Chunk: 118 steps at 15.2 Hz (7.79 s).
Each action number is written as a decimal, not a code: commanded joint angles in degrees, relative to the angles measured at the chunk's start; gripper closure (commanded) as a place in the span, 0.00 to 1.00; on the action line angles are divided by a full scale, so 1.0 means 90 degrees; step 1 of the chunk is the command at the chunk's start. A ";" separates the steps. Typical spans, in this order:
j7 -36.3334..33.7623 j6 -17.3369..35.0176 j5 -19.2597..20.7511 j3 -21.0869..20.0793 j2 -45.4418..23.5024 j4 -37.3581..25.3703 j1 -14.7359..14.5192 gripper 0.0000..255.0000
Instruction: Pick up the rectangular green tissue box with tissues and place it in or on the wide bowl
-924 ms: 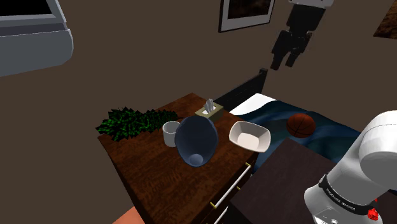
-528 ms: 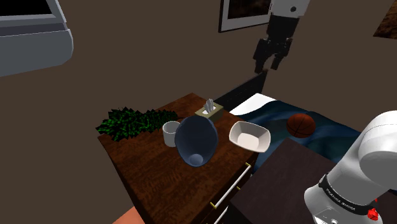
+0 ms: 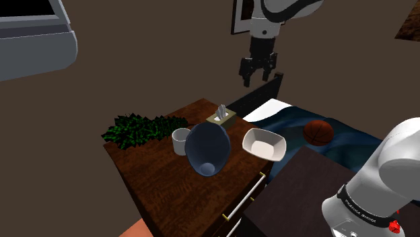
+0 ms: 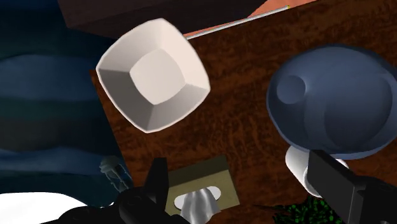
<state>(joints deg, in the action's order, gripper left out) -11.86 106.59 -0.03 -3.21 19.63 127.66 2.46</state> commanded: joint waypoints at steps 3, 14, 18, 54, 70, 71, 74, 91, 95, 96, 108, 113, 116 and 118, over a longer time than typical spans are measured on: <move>-0.0350 0.0235 0.0294 -0.0096 -0.1093 -0.0621 0.0090 0.00; -0.1268 0.0173 0.1133 -0.0040 -0.4118 -0.2994 0.0081 0.00; -0.1471 -0.0105 0.1349 0.0089 -0.5266 -0.4162 0.0024 0.00; -0.1608 -0.1080 0.1619 0.0518 -0.8811 -0.8097 0.0053 1.00; -0.1381 -0.2000 0.1603 0.0528 -0.8280 -0.8513 0.0025 1.00; -0.1363 -0.2070 0.1602 0.0530 -0.8264 -0.8570 0.0023 1.00; -0.1308 -0.2293 0.1599 0.0537 -0.8233 -0.8768 0.0015 1.00; -0.1570 -0.0295 0.1839 0.0566 -0.3816 -0.2360 0.0256 1.00; -0.1544 -0.0052 0.1923 0.0621 -0.2822 -0.1142 0.0324 1.00; -0.1531 -0.0010 0.1946 0.0637 -0.2576 -0.0860 0.0341 1.00; -0.1640 0.0745 0.2130 0.0738 -0.1910 0.0554 0.0440 1.00; -0.1762 0.1158 0.2190 0.0753 -0.2182 0.0709 0.0455 1.00; -0.1838 0.1404 0.2230 0.0762 -0.2360 0.0785 0.0463 1.00; -0.1890 0.1567 0.2259 0.0768 -0.2486 0.0828 0.0469 1.00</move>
<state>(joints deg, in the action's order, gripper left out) -28.61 119.80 20.13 3.65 -2.15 134.83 6.63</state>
